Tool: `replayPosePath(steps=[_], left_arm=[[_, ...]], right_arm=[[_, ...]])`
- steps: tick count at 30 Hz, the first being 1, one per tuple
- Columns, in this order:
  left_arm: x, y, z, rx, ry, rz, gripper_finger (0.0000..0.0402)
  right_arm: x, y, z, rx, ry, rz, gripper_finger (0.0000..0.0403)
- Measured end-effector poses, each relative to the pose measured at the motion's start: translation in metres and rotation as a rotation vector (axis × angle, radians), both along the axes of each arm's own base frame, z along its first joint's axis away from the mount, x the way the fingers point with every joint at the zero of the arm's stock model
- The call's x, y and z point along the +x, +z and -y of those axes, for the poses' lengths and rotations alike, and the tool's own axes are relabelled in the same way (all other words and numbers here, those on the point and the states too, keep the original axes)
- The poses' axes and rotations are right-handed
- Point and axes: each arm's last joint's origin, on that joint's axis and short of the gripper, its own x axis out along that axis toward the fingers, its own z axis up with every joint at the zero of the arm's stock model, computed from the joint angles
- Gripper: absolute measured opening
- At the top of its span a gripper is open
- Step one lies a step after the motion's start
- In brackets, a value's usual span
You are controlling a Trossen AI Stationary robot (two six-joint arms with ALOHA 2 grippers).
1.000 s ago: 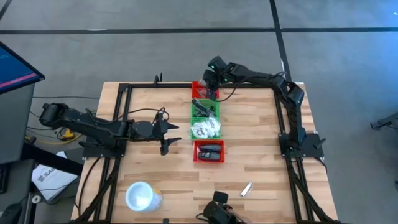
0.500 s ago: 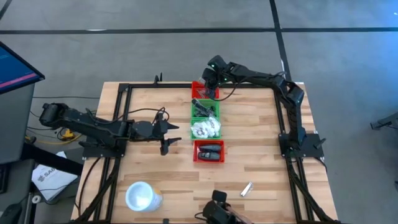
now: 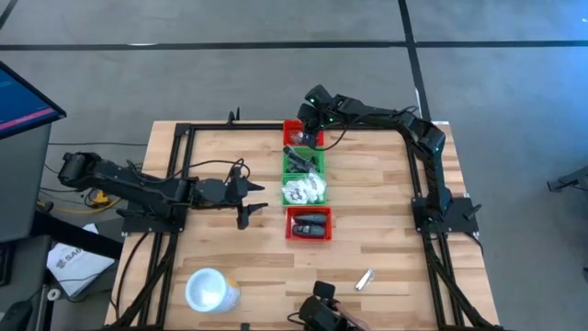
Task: Pick & Place Travel size toiletries
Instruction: Put the silver nail cutter into the top red bin
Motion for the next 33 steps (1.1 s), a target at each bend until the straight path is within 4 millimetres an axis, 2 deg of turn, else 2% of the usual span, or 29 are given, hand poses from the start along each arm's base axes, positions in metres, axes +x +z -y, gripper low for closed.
replayPosePath(steps=[4, 13, 24, 33], left_arm=[[0.0, 0.0, 0.0, 0.001, 0.003, 0.0, 0.0237], [0.0, 0.0, 0.0, 0.001, 0.002, -0.002, 0.0237], [0.0, 0.0, 0.0, 0.001, 0.001, -0.005, 0.0237], [0.0, 0.0, 0.0, 0.0, 0.0, -0.005, 0.0237]], right_arm=[[-0.002, 0.007, -0.002, 0.013, -0.023, 0.015, 0.0127], [-0.005, -0.002, -0.028, 0.131, 0.021, -0.15, 0.0155], [-0.006, 0.027, -0.06, 0.171, 0.061, -0.153, 0.016], [-0.009, 0.047, -0.105, 0.24, 0.143, -0.219, 0.0149]])
